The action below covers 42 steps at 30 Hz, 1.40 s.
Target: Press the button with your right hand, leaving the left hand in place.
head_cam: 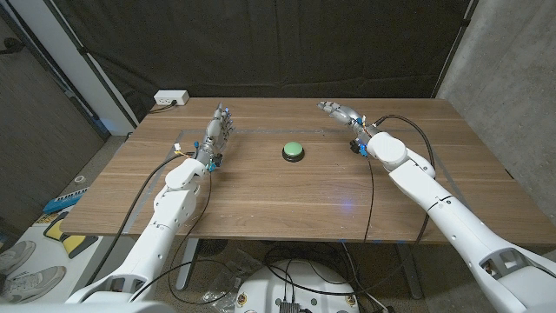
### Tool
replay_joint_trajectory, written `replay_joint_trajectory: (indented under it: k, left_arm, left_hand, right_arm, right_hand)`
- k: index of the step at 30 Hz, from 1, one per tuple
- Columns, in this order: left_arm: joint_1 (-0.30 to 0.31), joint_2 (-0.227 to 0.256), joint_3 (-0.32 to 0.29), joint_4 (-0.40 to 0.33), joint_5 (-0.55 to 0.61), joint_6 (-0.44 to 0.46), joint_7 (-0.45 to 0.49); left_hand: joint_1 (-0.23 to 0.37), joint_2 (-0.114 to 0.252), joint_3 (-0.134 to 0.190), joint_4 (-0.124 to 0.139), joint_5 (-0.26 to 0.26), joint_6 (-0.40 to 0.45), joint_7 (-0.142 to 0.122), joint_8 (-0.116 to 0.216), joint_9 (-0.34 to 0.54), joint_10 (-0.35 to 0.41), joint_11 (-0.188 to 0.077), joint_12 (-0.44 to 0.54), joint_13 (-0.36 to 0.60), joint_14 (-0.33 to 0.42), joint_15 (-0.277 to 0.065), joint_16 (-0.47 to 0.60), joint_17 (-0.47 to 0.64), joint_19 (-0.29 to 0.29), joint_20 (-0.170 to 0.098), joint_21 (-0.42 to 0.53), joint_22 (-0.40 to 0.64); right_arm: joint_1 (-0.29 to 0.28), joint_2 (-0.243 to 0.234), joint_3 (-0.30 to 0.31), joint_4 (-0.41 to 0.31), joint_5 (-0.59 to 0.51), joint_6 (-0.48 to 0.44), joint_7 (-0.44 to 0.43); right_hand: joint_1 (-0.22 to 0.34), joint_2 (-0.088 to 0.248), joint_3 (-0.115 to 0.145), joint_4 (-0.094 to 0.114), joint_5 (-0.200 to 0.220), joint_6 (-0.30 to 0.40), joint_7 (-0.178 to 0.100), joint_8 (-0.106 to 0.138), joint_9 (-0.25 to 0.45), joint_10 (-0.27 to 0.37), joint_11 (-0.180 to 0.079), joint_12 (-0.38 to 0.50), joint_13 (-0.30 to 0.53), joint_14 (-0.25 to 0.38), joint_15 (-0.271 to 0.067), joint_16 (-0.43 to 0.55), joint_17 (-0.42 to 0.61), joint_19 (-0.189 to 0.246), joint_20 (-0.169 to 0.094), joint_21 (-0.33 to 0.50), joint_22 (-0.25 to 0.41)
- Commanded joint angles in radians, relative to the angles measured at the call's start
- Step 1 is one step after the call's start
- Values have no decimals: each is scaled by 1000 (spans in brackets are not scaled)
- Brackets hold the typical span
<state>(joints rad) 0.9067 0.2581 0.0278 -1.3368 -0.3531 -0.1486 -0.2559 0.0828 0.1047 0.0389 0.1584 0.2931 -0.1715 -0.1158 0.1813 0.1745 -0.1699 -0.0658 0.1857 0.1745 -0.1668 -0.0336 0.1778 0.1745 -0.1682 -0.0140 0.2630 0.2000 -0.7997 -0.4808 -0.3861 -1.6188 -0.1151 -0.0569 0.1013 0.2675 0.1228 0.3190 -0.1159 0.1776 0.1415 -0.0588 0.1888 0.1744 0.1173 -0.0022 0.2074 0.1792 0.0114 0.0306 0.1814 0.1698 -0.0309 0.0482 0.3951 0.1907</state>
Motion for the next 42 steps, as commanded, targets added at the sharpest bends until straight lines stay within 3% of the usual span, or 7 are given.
replay_joint_trajectory:
  k: [1,15,24,32,36,37,42]
  left_arm:
    - [7,-1,-7,-11,2,4,-6]
    - [2,-1,-7,1,-2,5,-18]
    - [-6,-1,-9,15,-2,-2,-24]
    - [-12,-3,-12,28,-4,-7,-28]
    - [-14,-2,-13,33,-4,-7,-30]
    - [-15,-3,-13,34,-4,-7,-30]
    - [-18,-3,-13,38,-3,-7,-32]
  left_hand:
    - [2,25,-5,1,8,-146,-11,5,3,-161,-3,8,4,-149,-19,3,2,-14,5,1,2]
    - [3,25,-5,0,11,-142,-12,6,3,-158,-2,9,4,-148,-18,4,2,-14,5,1,1]
    - [3,25,-6,-1,13,-142,-12,6,3,-159,-2,9,4,-148,-20,4,2,-13,6,0,1]
    - [3,25,-6,-1,14,-143,-12,5,3,-160,-3,8,4,-148,-19,3,2,-13,6,-1,1]
    - [4,25,-7,-1,15,-143,-12,5,3,-160,-3,8,4,-148,-19,3,2,-13,6,-1,0]
    - [4,25,-7,-1,15,-143,-12,5,3,-160,-3,8,4,-148,-19,3,2,-13,6,-1,0]
    - [4,25,-7,-2,16,-144,-13,5,3,-161,-4,8,4,-149,-19,3,2,-13,6,-1,0]
  right_arm:
    - [32,-17,-81,-62,-192,-57,-9]
    - [73,-19,-174,-96,-403,-113,21]
    - [100,3,-215,-88,-483,-113,47]
    - [116,34,-244,-61,-515,-90,55]
    - [116,53,-248,-30,-509,-50,29]
    - [117,57,-250,-22,-508,-42,25]
    - [123,74,-257,22,-487,11,21]
  right_hand:
    - [15,2,5,-6,6,10,-5,6,5,6,-5,4,3,3,-3,2,1,8,-4,-7,2]
    - [53,34,34,-17,15,45,-11,12,6,36,-19,12,2,37,-26,8,0,39,-15,-3,2]
    - [81,49,53,-24,21,55,-16,12,6,45,-26,13,2,46,-37,7,0,49,-22,-2,2]
    - [107,48,69,-28,24,45,-23,3,6,32,-28,4,2,14,-47,-6,1,13,-36,-21,2]
    - [112,46,71,-24,23,36,-29,-2,7,18,-27,-2,2,-8,-69,-9,2,-10,-39,-33,2]
    - [113,46,72,-20,22,28,-31,-4,7,7,-30,-6,2,-23,-89,-11,2,-23,-40,-40,2]
    - [109,47,70,-11,20,15,-32,-8,7,-9,-35,-11,2,-40,-97,-11,3,-32,-44,-46,2]
